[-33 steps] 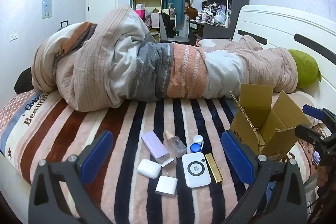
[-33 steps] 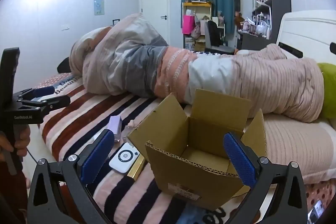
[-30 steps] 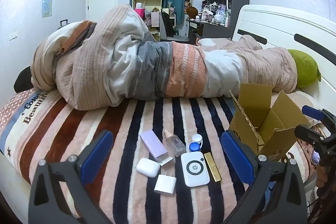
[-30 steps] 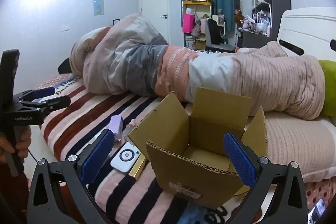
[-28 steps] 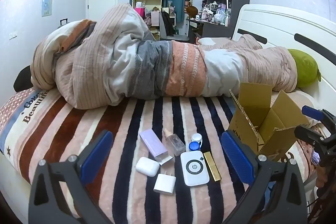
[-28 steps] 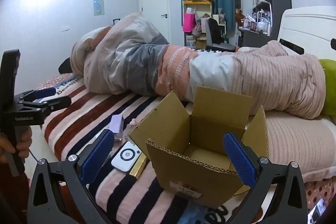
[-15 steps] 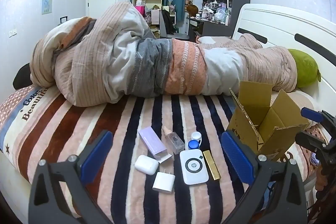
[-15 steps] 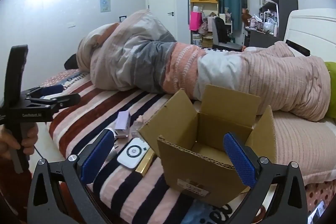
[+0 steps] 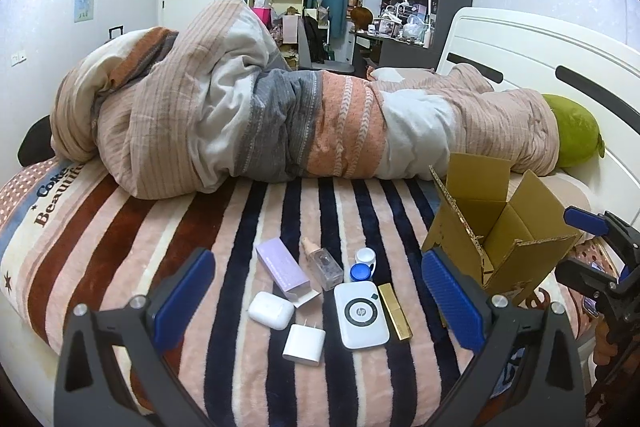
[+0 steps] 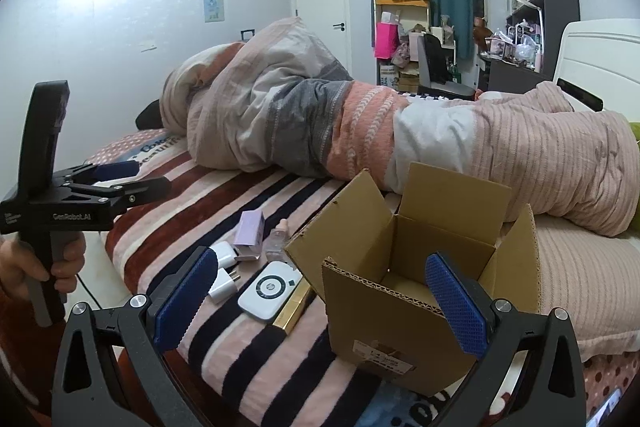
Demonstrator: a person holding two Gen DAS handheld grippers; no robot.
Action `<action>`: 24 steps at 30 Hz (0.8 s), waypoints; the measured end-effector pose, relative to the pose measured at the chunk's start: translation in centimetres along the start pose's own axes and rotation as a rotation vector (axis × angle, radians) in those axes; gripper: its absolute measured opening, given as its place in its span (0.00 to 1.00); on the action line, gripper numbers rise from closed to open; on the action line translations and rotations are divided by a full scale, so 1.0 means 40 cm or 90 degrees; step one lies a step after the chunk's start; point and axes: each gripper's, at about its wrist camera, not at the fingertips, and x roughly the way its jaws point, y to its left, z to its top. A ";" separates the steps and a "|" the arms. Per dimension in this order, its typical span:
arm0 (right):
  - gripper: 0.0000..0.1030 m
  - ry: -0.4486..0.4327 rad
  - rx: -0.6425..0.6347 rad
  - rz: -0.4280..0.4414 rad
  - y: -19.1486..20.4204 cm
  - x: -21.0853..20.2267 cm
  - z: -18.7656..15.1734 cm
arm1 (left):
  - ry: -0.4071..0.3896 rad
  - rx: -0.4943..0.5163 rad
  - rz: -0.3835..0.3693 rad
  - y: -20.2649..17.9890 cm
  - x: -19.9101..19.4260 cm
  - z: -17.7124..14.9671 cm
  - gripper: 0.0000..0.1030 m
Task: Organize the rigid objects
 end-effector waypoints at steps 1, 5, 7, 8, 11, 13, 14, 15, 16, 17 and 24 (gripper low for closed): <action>1.00 0.000 0.000 0.000 0.001 0.000 0.000 | 0.000 0.000 -0.001 0.001 0.000 0.001 1.00; 1.00 0.001 -0.003 0.005 0.005 -0.001 0.000 | 0.001 0.001 0.001 0.001 0.000 0.000 1.00; 1.00 0.001 -0.005 0.007 0.008 -0.002 -0.001 | 0.001 0.000 0.002 0.001 0.000 0.000 1.00; 1.00 0.002 -0.005 0.009 0.010 -0.002 -0.001 | 0.002 0.000 0.002 0.001 0.000 0.000 1.00; 1.00 0.003 -0.006 0.014 0.012 -0.002 -0.002 | 0.002 0.001 0.002 0.003 -0.001 -0.002 1.00; 1.00 0.005 -0.008 0.015 0.014 -0.002 -0.002 | 0.002 0.001 0.004 0.002 0.000 -0.001 1.00; 1.00 0.006 -0.009 0.015 0.014 -0.001 -0.002 | 0.002 0.002 0.005 0.003 -0.001 -0.002 1.00; 1.00 0.007 -0.009 0.015 0.015 0.000 -0.002 | 0.002 0.002 0.006 0.003 0.000 -0.004 1.00; 1.00 0.008 -0.009 0.016 0.016 0.000 -0.002 | 0.002 0.003 0.008 0.004 0.000 -0.005 1.00; 1.00 0.011 -0.008 0.019 0.017 0.002 -0.003 | 0.003 0.004 0.010 0.003 -0.001 -0.007 1.00; 1.00 0.010 -0.012 0.014 0.026 0.002 -0.004 | 0.004 0.005 0.013 0.003 -0.001 -0.009 1.00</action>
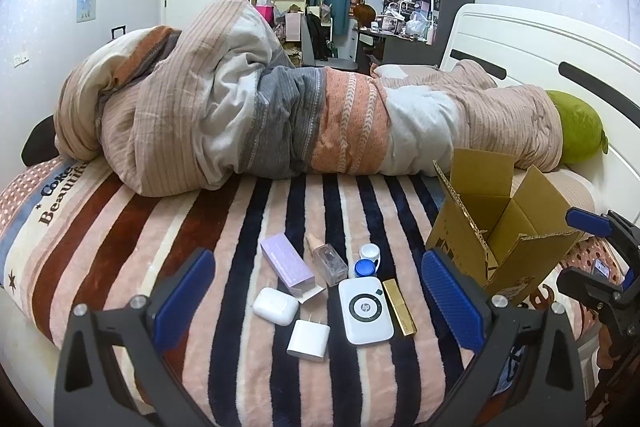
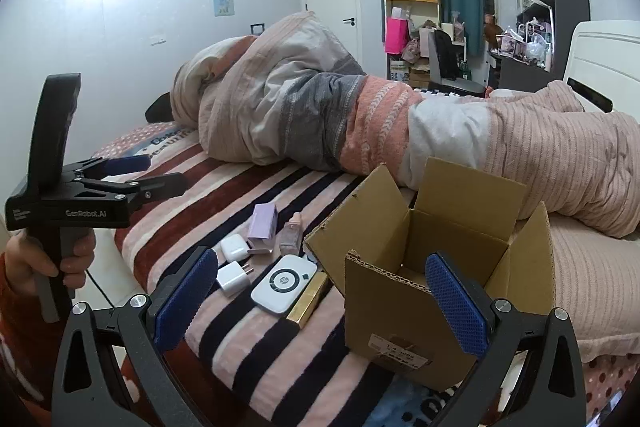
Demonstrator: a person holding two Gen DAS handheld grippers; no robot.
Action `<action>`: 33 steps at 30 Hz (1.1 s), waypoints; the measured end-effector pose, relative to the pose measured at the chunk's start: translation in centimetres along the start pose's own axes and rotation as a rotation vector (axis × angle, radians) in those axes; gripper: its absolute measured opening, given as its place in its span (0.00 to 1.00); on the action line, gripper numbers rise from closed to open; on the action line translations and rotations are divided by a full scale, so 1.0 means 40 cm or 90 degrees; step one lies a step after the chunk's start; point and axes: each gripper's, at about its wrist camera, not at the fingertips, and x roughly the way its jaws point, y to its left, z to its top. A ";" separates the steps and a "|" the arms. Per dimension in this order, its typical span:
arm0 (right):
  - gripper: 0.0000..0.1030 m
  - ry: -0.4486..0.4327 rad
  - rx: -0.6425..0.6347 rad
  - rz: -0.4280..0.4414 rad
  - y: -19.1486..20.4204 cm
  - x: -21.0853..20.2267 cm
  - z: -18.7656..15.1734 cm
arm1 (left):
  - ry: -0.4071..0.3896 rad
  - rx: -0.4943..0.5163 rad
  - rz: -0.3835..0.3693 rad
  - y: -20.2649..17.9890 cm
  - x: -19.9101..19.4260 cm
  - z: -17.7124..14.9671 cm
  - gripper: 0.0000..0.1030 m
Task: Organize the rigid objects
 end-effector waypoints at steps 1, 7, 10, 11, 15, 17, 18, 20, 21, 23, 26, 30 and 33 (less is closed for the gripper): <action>1.00 -0.001 -0.001 -0.002 0.001 -0.001 0.000 | 0.000 0.000 0.000 0.001 0.000 0.001 1.00; 1.00 -0.003 0.002 -0.005 0.000 -0.004 0.001 | -0.002 0.001 0.002 0.002 -0.003 -0.001 1.00; 1.00 -0.006 0.001 -0.007 0.002 -0.006 0.005 | -0.003 0.003 0.002 0.002 -0.008 0.001 1.00; 1.00 -0.005 -0.002 -0.006 0.004 -0.006 0.005 | -0.002 0.003 0.002 0.003 -0.008 0.002 1.00; 1.00 -0.005 -0.004 -0.004 0.011 -0.007 0.010 | -0.002 0.001 0.002 0.002 -0.008 0.001 1.00; 1.00 -0.004 -0.005 0.002 0.014 -0.005 0.012 | 0.001 0.001 0.001 0.001 -0.009 0.002 1.00; 1.00 -0.003 -0.008 0.002 0.017 -0.005 0.014 | 0.003 0.000 0.000 0.002 -0.010 0.002 1.00; 1.00 -0.002 -0.016 0.006 0.020 -0.004 0.013 | 0.006 0.001 0.001 -0.002 -0.009 0.011 1.00; 1.00 -0.002 -0.022 0.016 0.022 -0.004 0.015 | 0.006 0.003 0.002 -0.003 -0.009 0.012 1.00; 1.00 0.002 -0.027 0.040 0.023 -0.004 0.018 | 0.007 0.007 0.005 -0.007 -0.006 0.016 1.00; 1.00 0.015 -0.023 0.064 0.018 0.003 0.024 | 0.007 0.009 0.004 -0.009 -0.004 0.019 1.00; 1.00 0.015 -0.025 0.079 0.013 0.011 0.032 | 0.006 0.010 0.004 -0.012 0.002 0.022 1.00; 1.00 0.005 -0.012 0.063 -0.003 0.004 0.037 | 0.006 0.016 0.006 -0.011 0.007 0.023 1.00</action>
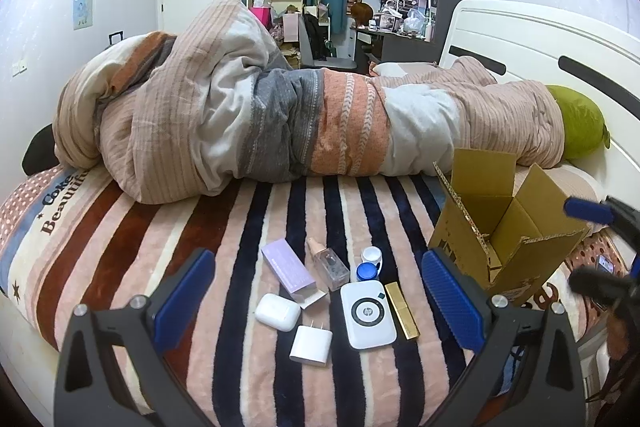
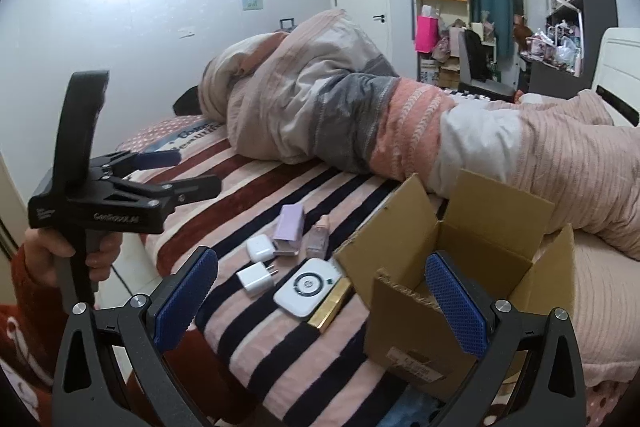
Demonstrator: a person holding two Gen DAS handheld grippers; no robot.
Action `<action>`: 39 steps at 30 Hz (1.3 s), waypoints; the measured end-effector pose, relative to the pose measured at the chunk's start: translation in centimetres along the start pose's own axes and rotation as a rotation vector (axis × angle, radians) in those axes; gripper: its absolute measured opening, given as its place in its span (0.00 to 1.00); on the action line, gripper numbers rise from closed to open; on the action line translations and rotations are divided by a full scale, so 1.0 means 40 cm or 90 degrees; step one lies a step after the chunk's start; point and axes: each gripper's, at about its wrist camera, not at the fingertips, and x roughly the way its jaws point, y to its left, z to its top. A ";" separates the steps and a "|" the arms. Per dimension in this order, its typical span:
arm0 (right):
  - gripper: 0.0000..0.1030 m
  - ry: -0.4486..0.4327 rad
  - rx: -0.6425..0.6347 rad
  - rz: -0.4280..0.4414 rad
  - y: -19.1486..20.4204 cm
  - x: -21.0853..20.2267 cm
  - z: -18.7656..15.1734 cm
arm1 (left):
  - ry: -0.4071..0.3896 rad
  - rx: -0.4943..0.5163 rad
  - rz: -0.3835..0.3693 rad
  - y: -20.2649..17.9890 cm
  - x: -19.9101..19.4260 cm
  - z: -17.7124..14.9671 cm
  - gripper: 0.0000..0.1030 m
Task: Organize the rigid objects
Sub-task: 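Grasp the cardboard box wall with the right tool and steady it, then drop the white charger cube in the box with left tool while right holds box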
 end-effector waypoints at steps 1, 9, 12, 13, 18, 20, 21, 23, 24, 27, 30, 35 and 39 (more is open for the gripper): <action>1.00 -0.001 0.006 -0.008 -0.013 -0.005 0.006 | 0.001 0.001 0.003 0.000 0.006 -0.001 1.00; 1.00 0.084 0.118 -0.184 -0.269 -0.002 0.046 | 0.061 -0.005 0.032 0.053 0.097 -0.061 1.00; 0.86 0.151 0.196 -0.194 -0.382 0.040 0.026 | 0.094 -0.016 0.014 0.078 0.142 -0.103 1.00; 0.82 0.178 0.220 -0.191 -0.412 0.061 0.014 | 0.104 -0.016 0.006 0.078 0.154 -0.117 1.00; 0.11 0.280 0.266 -0.159 -0.484 0.161 -0.055 | 0.151 0.004 -0.044 0.074 0.223 -0.191 1.00; 0.08 0.279 0.268 -0.158 -0.488 0.170 -0.067 | 0.166 0.016 -0.055 0.062 0.253 -0.219 0.99; 0.08 0.272 0.271 -0.151 -0.487 0.165 -0.066 | 0.175 0.023 -0.058 0.056 0.274 -0.234 0.99; 0.08 0.270 0.265 -0.152 -0.485 0.160 -0.072 | 0.186 0.027 -0.060 0.045 0.300 -0.256 0.98; 0.08 0.271 0.262 -0.154 -0.480 0.165 -0.069 | 0.192 0.028 -0.070 0.038 0.318 -0.267 0.91; 0.08 0.270 0.259 -0.154 -0.474 0.165 -0.069 | 0.212 0.034 -0.077 0.023 0.358 -0.290 0.52; 0.08 0.270 0.265 -0.151 -0.484 0.171 -0.064 | 0.200 0.049 -0.057 0.012 0.375 -0.305 0.37; 0.08 0.269 0.266 -0.149 -0.488 0.162 -0.070 | 0.158 0.054 -0.096 0.005 0.304 -0.273 0.37; 0.08 0.268 0.266 -0.146 -0.489 0.160 -0.071 | 0.072 0.092 -0.132 -0.033 0.182 -0.134 0.37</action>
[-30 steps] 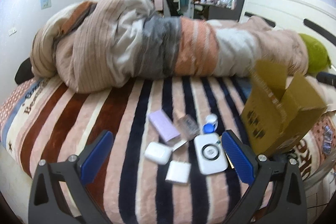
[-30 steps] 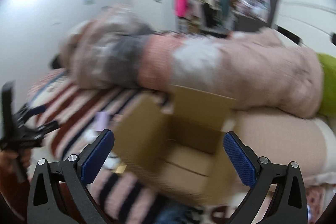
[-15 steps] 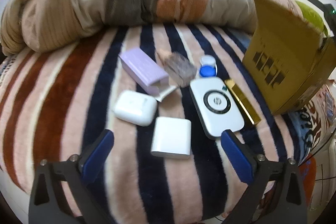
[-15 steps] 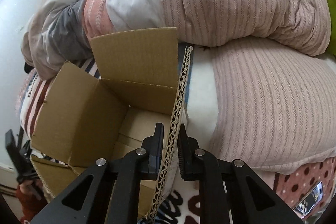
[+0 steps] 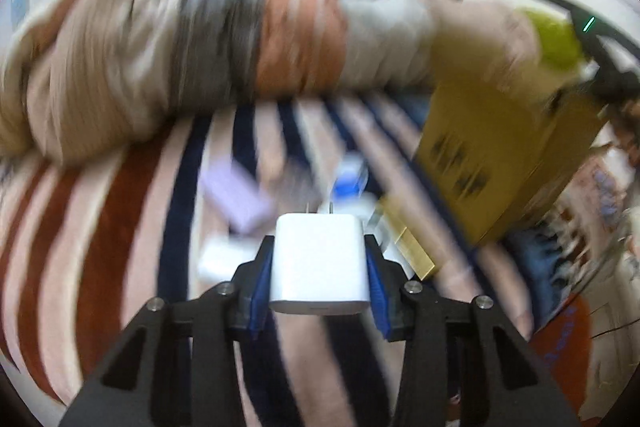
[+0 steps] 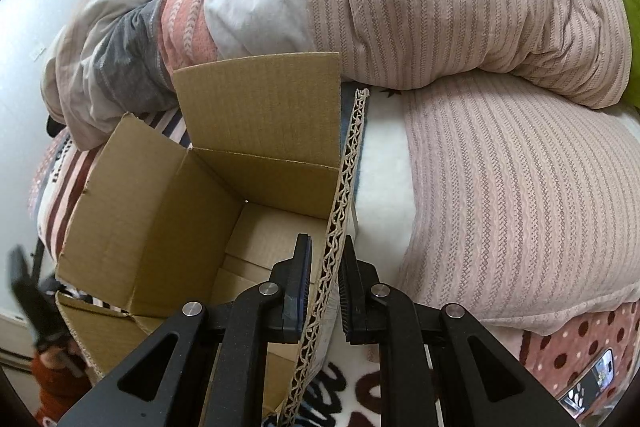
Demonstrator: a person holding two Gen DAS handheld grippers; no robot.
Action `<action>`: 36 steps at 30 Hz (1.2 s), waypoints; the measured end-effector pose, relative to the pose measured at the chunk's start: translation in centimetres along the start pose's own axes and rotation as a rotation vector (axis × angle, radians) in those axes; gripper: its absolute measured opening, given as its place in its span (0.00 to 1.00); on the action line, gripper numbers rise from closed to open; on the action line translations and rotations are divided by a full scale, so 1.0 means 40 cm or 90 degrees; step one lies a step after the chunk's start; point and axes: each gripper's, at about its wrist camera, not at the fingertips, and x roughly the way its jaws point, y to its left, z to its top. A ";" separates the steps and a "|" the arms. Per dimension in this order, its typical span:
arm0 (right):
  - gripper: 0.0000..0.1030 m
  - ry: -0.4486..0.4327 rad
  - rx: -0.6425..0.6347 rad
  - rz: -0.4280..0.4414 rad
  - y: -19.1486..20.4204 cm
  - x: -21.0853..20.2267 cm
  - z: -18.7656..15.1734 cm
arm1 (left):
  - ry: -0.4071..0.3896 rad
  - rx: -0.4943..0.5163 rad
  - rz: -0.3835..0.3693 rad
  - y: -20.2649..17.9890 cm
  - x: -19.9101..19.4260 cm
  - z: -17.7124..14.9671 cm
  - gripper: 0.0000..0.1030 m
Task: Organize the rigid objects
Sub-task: 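Drop the white charger cube in the box with left tool while right holds box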
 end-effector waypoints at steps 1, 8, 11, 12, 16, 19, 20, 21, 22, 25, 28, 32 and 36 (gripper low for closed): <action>0.08 0.000 -0.002 -0.001 0.000 -0.001 0.000 | -0.017 0.009 -0.010 -0.014 -0.023 0.035 0.37; 0.09 0.001 -0.007 -0.003 0.006 -0.001 0.001 | -0.020 0.107 -0.160 -0.220 -0.018 0.320 0.37; 0.09 0.000 -0.006 -0.001 0.006 0.000 0.001 | 0.094 0.117 -0.195 -0.308 0.121 0.386 0.37; 0.09 0.000 -0.006 0.000 0.006 0.000 0.000 | 0.130 0.116 -0.190 -0.328 0.169 0.389 0.37; 0.09 -0.001 -0.010 0.001 0.005 0.000 -0.001 | 0.202 0.136 -0.135 -0.360 0.278 0.375 0.37; 0.11 0.006 -0.016 0.003 0.010 0.011 -0.003 | 0.199 0.156 -0.116 -0.363 0.283 0.361 0.38; 0.11 0.005 -0.016 0.000 0.011 0.011 -0.003 | 0.199 0.155 -0.120 -0.360 0.281 0.362 0.38; 0.11 0.005 -0.015 0.001 0.012 0.009 -0.001 | 0.193 0.154 -0.116 -0.355 0.273 0.364 0.38; 0.11 0.005 -0.016 0.000 0.013 0.009 -0.001 | 0.188 0.155 -0.110 -0.344 0.264 0.370 0.38; 0.12 0.007 -0.013 0.000 0.016 0.012 -0.001 | 0.160 0.145 -0.110 -0.318 0.213 0.376 0.38; 0.12 0.008 -0.017 -0.003 0.019 0.014 -0.002 | 0.108 0.134 -0.096 -0.255 0.147 0.379 0.44; 0.12 0.011 -0.014 0.000 0.017 0.016 -0.001 | 0.064 0.111 -0.024 -0.115 0.072 0.331 0.64; 0.12 0.010 -0.013 0.000 0.017 0.017 -0.001 | 0.073 0.093 -0.001 0.035 0.065 0.222 0.71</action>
